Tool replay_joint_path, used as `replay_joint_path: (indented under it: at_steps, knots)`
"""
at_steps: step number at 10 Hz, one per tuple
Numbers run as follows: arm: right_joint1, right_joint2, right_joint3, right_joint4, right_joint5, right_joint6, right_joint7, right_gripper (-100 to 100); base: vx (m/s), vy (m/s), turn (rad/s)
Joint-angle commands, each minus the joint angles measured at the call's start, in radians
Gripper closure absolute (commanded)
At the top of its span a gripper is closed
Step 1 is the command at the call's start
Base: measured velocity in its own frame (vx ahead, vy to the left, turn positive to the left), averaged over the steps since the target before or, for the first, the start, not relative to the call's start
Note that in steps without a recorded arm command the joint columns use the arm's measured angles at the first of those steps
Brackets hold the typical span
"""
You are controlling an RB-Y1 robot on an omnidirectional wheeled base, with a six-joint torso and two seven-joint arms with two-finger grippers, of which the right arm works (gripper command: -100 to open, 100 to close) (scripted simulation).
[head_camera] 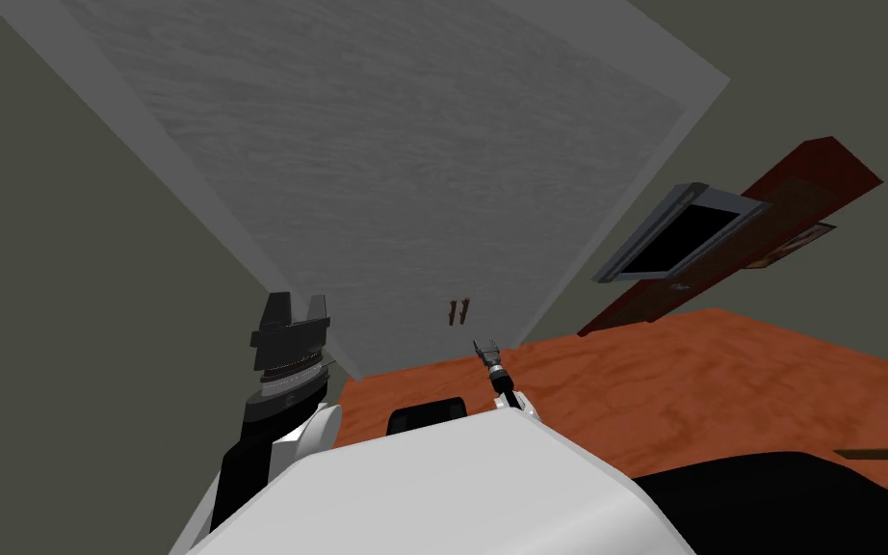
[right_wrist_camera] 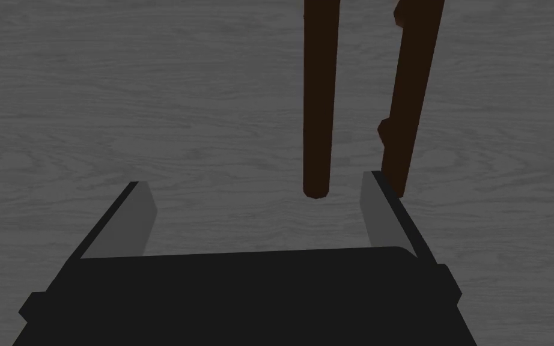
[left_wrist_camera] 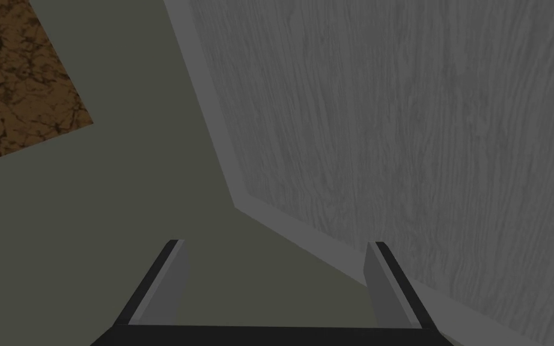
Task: Pull the door open
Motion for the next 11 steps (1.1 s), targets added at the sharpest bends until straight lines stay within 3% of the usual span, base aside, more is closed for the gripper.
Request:
replay_joint_path:
  at_steps: [1,2,7,8,10,11]
  knots:
    - [0.026,-0.017,-0.011,-0.009,-0.006,0.012,-0.006,-100,-0.169,-0.035,-0.077]
    - [0.026,-0.017,-0.011,-0.009,-0.006,0.012,-0.006,-100,-0.121,-0.018,-0.031]
    - [0.105,-0.090,-0.089,0.042,-0.049,0.025,0.004,-100,-0.167,-0.028,-0.099]
    - [0.105,-0.090,-0.089,0.042,-0.049,0.025,0.004,-100,-0.108,-0.019,-0.020]
    - [0.135,-0.126,-0.129,0.068,-0.074,0.032,0.011,-100,-0.109,-0.030,-0.059]
    - [0.135,-0.126,-0.129,0.084,-0.074,0.032,0.011,-100,-0.063,-0.021,-0.013]
